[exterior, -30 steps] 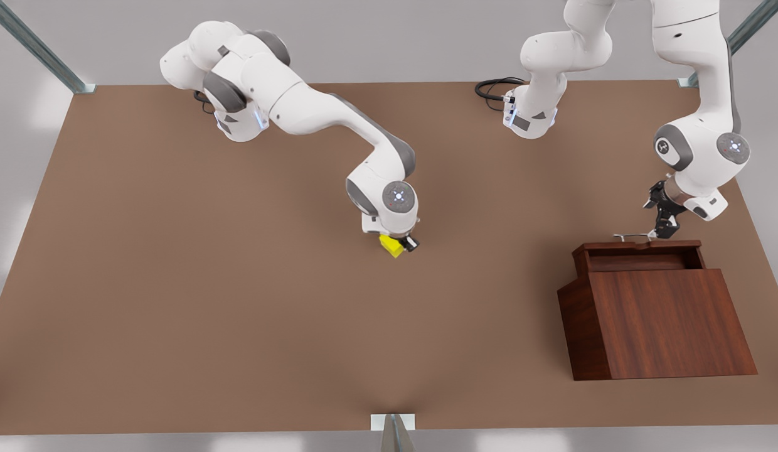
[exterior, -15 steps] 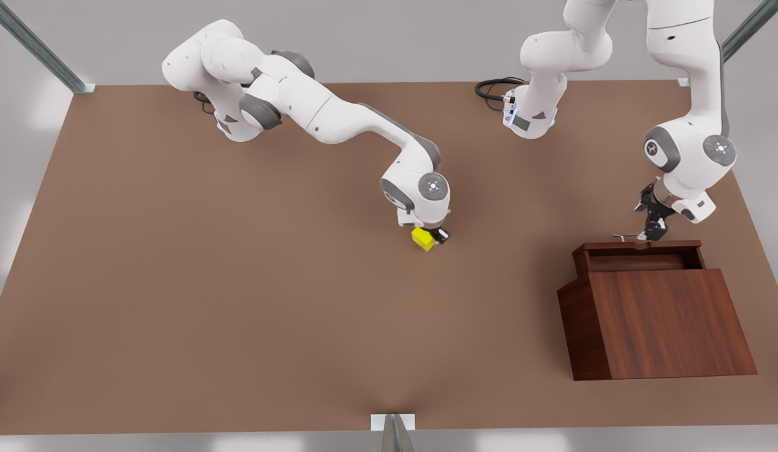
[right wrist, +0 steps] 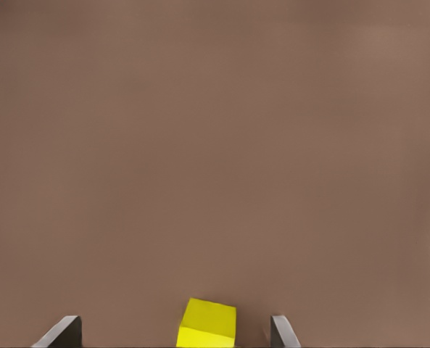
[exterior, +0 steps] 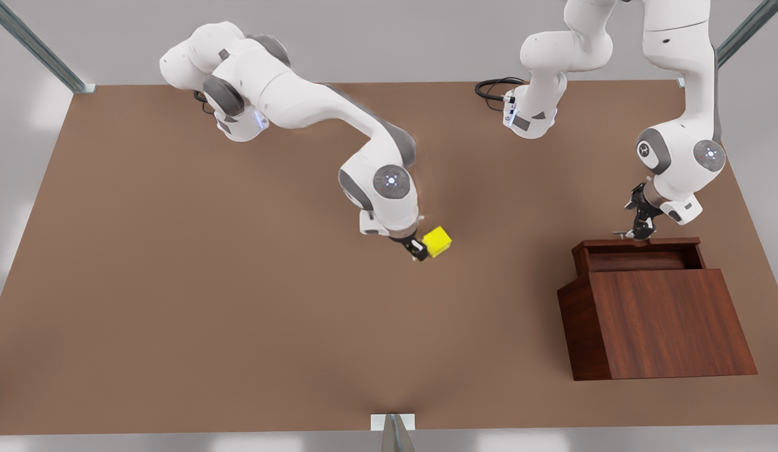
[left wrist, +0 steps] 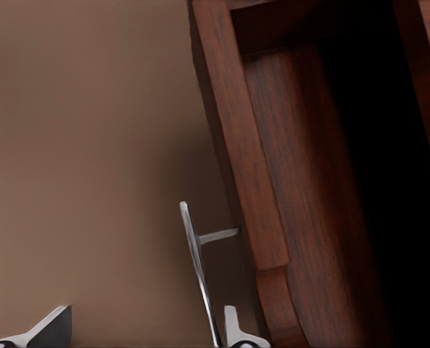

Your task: Open the drawer with left arm, place the square in the middle with right arm, and place the square in the drawer with left arm

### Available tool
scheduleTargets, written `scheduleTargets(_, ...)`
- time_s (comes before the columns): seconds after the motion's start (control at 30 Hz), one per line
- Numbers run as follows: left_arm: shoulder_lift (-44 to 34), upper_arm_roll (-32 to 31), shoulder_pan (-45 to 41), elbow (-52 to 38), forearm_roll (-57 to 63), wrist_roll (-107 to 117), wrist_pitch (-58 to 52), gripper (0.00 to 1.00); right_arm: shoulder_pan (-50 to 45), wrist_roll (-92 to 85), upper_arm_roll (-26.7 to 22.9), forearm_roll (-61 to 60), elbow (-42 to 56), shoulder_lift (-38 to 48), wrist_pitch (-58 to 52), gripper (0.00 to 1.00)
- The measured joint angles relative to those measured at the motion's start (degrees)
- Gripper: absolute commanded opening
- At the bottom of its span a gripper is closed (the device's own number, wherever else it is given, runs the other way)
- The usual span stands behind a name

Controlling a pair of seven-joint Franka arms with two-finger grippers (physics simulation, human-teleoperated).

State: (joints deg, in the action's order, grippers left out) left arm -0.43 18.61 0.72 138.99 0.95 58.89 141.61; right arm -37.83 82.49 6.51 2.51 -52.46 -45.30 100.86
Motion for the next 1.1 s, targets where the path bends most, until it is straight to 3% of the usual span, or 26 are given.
scheduleTargets(0.1, -0.2, 0.0, 0.4, -0.2, 0.0, -0.1, -0.1, 1.00, 14.3, -43.6, -1.2, 2.6, -0.9, 13.0, -16.3, 1.00)
scheduleTargets(0.13, -0.2, 0.1, 0.5, -0.3, 0.0, -0.1, -0.1, 1.00, 18.7, -51.7, -1.1, 5.0, -5.6, 18.0, -19.5, 1.00)
scheduleTargets(0.2, -0.1, 0.1, 1.0, -0.4, 0.0, -0.1, 0.0, 1.00, 28.2, -64.0, -1.2, 5.2, -21.2, 28.9, -17.1, 1.00)
scheduleTargets(0.23, -0.2, 0.1, 1.2, -0.5, 0.0, -0.1, 0.0, 1.00, 33.9, -68.4, -1.1, 4.6, -29.8, 33.4, -10.5, 1.00)
scheduleTargets(0.27, -0.2, 0.2, 1.5, -0.6, 0.1, -0.2, -0.1, 1.00, 37.5, -74.2, -1.1, 4.4, -33.1, 35.2, -7.6, 1.00)
scheduleTargets(0.43, -0.1, 0.3, 2.0, -0.6, 0.1, -0.2, -1.9, 1.00, 40.9, -81.7, 0.2, 2.2, -25.6, 30.1, -7.4, 1.00)
scheduleTargets(0.97, -4.1, -0.3, 2.0, -1.3, 0.1, 1.3, -11.2, 1.00, 40.3, -78.5, 0.0, 2.1, -25.8, 26.9, -5.3, 1.00)
scheduleTargets(1.03, -4.4, -0.8, 1.7, -6.3, -0.2, 3.1, -17.7, 1.00, 40.7, -78.5, -0.2, 2.0, -26.3, 27.0, -5.3, 1.00)
scheduleTargets(1.1, -4.1, -4.6, 3.5, -18.4, -1.9, 5.0, -31.6, 1.00, 41.2, -78.5, -0.2, 1.9, -26.6, 27.0, -5.3, 1.00)
